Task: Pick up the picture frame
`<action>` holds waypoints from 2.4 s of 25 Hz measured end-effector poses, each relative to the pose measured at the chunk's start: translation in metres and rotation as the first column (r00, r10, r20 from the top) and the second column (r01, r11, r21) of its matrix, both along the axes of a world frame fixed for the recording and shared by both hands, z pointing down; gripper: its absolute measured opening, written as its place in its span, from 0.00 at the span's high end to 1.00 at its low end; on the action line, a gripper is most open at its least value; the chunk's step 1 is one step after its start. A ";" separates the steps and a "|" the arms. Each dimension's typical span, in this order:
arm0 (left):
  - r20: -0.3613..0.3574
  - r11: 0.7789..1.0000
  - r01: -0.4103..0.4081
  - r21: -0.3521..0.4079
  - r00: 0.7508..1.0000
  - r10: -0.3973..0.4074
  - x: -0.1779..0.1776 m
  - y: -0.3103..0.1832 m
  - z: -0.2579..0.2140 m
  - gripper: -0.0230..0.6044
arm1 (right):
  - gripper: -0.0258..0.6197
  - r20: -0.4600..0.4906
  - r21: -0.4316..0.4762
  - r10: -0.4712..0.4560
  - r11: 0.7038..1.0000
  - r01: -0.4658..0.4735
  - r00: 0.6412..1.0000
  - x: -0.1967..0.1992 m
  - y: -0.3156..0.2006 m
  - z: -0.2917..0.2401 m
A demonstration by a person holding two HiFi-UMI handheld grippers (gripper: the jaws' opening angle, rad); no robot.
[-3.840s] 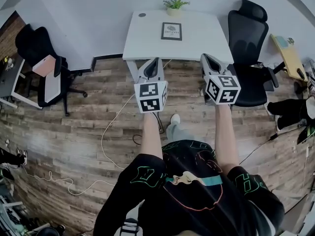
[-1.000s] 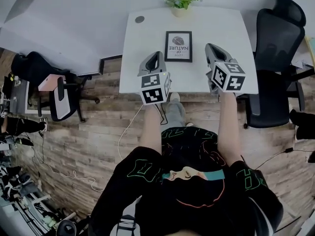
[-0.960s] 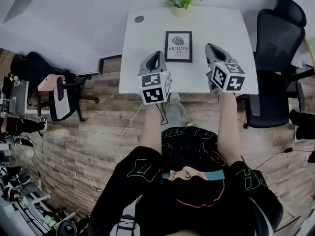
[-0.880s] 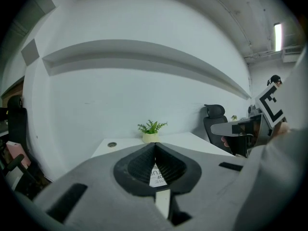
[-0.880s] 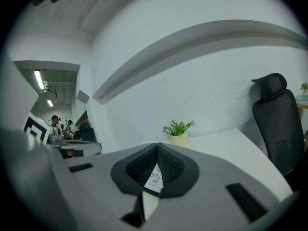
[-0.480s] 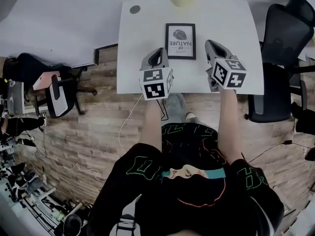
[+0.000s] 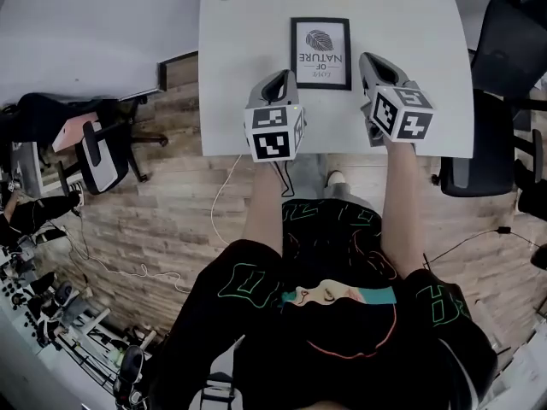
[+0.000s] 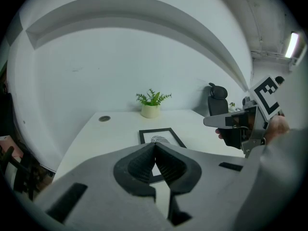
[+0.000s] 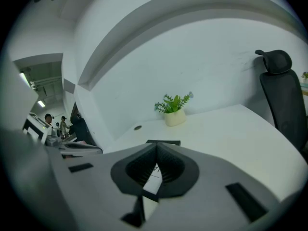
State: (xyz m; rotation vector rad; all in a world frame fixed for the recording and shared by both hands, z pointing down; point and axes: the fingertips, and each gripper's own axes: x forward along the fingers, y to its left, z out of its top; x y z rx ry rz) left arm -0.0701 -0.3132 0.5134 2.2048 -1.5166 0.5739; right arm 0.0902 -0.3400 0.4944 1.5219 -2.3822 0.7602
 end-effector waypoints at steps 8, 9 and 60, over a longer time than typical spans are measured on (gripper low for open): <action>-0.007 0.996 -0.023 -0.082 1.000 0.023 0.004 -0.012 0.035 0.95 | 0.95 -0.021 -0.076 0.019 0.997 -0.020 1.000 0.000 -0.006 0.034; -0.003 0.996 -0.022 -0.088 1.000 0.021 0.004 -0.015 0.038 0.95 | 0.95 -0.026 -0.084 0.021 0.996 -0.023 0.999 0.001 -0.007 0.038; -0.073 0.956 -0.105 -0.275 0.993 0.088 0.002 -0.084 0.105 0.82 | 0.80 -0.116 -0.335 0.019 0.940 -0.057 0.993 -0.018 -0.059 0.126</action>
